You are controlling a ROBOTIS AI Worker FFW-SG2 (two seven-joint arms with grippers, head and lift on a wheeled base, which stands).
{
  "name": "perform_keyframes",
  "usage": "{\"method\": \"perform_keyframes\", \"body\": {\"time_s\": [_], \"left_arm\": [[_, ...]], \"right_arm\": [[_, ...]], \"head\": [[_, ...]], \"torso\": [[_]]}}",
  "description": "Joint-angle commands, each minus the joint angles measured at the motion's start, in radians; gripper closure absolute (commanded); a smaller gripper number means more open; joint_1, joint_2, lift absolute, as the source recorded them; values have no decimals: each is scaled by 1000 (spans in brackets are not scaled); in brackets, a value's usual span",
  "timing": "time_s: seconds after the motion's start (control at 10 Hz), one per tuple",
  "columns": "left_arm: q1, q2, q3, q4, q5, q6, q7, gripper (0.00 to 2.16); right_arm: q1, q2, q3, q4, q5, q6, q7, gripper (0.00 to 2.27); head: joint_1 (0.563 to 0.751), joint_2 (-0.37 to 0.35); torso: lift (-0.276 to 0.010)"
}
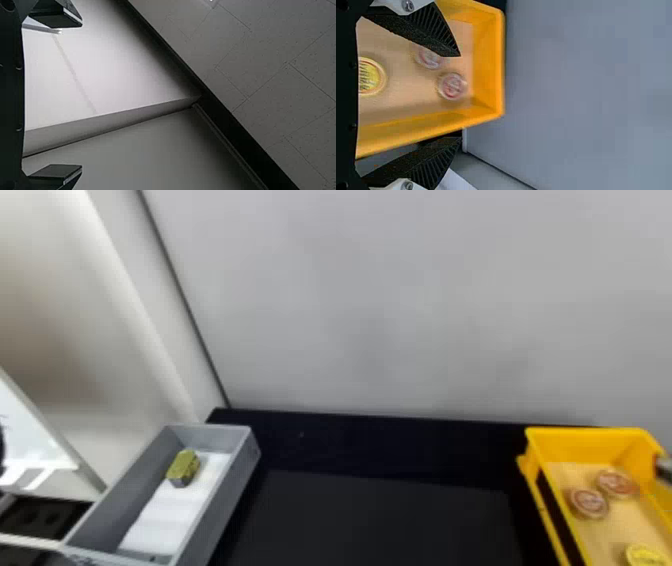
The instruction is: Pick up the round yellow can and place it in the yellow rectangular box
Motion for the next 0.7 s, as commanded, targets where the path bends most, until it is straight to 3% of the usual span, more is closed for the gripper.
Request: {"method": "perform_keyframes", "body": {"time_s": [0.0,0.3,0.4,0.6], "left_arm": [[0,3,-3,0,0,6,0,10],[-1,6,-10,0,0,10,3,10],[0,8,-12,0,0,13,3,10],[2,8,-17,0,0,17,6,10]], "right_arm": [[3,-1,-18,-220,-96,-39,-141,28],[-1,-12,6,-428,-178,-179,-368,45],[-4,-15,48,-482,-186,-230,-493,47],[-37,-27,138,-550,-68,-337,-572,19]], "head": [[621,223],[621,223],[621,223],[621,223]], "torso": [[0],[0],[0],[0]]}}
